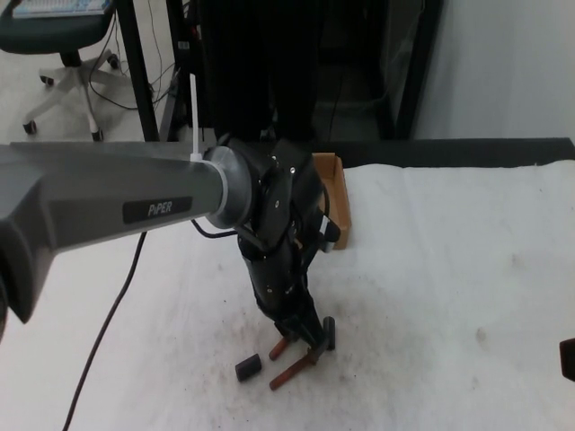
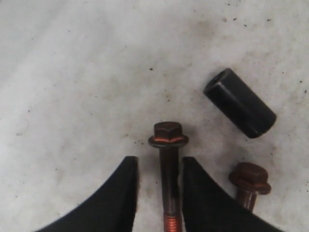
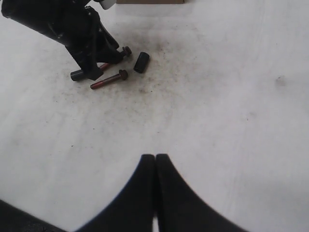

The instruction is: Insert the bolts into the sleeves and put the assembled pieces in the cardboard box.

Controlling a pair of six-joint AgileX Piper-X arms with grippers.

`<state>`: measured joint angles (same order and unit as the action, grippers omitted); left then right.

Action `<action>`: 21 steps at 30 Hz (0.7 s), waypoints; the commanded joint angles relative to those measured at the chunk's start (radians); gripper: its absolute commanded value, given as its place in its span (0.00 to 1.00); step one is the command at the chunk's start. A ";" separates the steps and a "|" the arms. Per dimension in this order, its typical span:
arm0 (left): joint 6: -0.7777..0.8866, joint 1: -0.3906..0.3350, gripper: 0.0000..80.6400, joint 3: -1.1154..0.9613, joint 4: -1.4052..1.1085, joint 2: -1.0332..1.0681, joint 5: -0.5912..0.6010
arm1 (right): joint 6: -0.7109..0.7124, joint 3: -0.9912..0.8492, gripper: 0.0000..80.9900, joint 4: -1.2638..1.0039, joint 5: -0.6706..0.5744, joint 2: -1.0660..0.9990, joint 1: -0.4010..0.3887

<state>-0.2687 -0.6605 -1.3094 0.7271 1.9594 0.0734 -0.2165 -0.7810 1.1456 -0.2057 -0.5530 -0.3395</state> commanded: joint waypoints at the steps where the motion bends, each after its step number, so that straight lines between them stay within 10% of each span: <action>1: -0.001 -0.002 0.36 -0.006 -0.014 -0.003 -0.005 | -0.001 -0.002 0.00 0.002 -0.012 0.009 0.003; 21: 0.087 -0.002 0.36 -0.006 -0.051 0.033 -0.005 | -0.001 -0.002 0.00 0.002 -0.012 0.009 0.003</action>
<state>-0.2206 -0.6605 -1.3106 0.7073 1.9850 0.0734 -0.2165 -0.7810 1.1456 -0.2071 -0.5530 -0.3395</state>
